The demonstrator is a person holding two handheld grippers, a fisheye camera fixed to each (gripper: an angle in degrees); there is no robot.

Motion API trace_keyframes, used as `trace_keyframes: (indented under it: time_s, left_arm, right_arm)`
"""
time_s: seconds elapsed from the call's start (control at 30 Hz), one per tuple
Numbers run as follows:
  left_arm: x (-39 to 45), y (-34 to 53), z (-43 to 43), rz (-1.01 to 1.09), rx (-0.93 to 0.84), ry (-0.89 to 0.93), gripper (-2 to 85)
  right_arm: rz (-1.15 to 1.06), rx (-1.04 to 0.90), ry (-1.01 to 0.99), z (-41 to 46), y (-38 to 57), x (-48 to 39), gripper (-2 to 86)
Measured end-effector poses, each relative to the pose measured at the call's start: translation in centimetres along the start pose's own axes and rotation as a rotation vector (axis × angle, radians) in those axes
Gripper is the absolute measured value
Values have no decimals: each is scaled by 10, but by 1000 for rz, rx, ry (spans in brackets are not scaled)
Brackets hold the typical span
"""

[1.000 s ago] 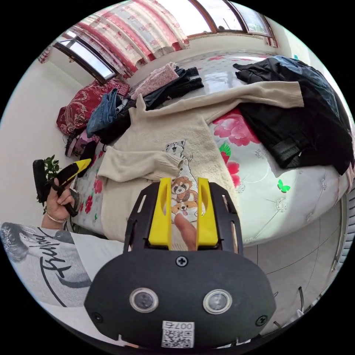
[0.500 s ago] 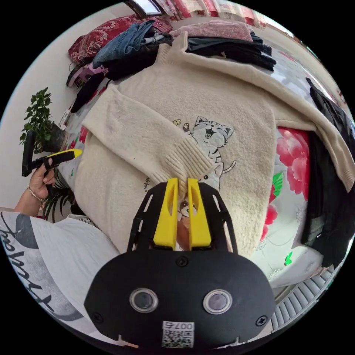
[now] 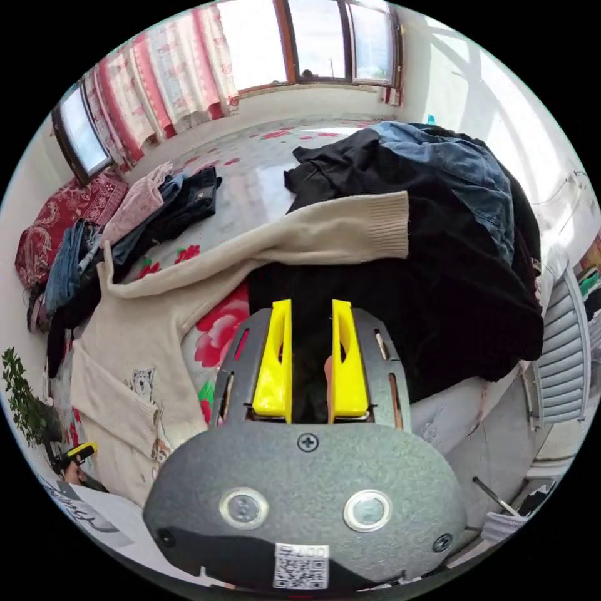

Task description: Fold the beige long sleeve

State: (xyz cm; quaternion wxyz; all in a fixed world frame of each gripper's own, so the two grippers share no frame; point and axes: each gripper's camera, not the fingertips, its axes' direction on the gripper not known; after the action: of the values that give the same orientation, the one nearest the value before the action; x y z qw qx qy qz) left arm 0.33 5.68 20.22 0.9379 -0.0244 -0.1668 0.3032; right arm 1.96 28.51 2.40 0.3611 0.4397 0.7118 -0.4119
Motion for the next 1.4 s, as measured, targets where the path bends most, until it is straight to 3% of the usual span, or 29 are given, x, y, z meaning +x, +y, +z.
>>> trace_keyframes:
  time_s: [0.13,0.33,0.5,0.77,0.9,1.0,1.1,1.17,1.3,1.4]
  left_arm:
    - [14,-5,1,-14,16,-59,41]
    - [23,-15,2,-28,-3,-123,37]
    - [17,-19,1,-48,-4,-117,37]
    - [-3,-16,-2,-67,5,-99,44]
    - [-19,-9,-5,-72,23,-73,49]
    - [-38,0,-8,-98,56,-13,46]
    - [-62,12,-12,-144,85,74,24]
    - [-80,24,-19,-180,108,135,-1]
    - [-101,44,-36,-174,166,197,-9]
    - [-115,58,-50,-146,207,211,-10]
  right_arm:
    - [146,106,175,-2,-54,78,63]
    - [10,19,255,26,-104,105,58]
    - [34,-101,242,43,-116,117,16]
    - [-70,359,-37,-110,-138,110,1]
    - [-18,534,-52,-185,-159,122,1]
    - [141,420,-50,-174,-179,147,0]
    - [328,85,-57,-114,-184,165,0]
    - [376,41,-199,-99,-170,156,-1]
    - [153,95,-454,-123,-164,92,-1]
    - [-234,172,-579,-177,-149,1,0]
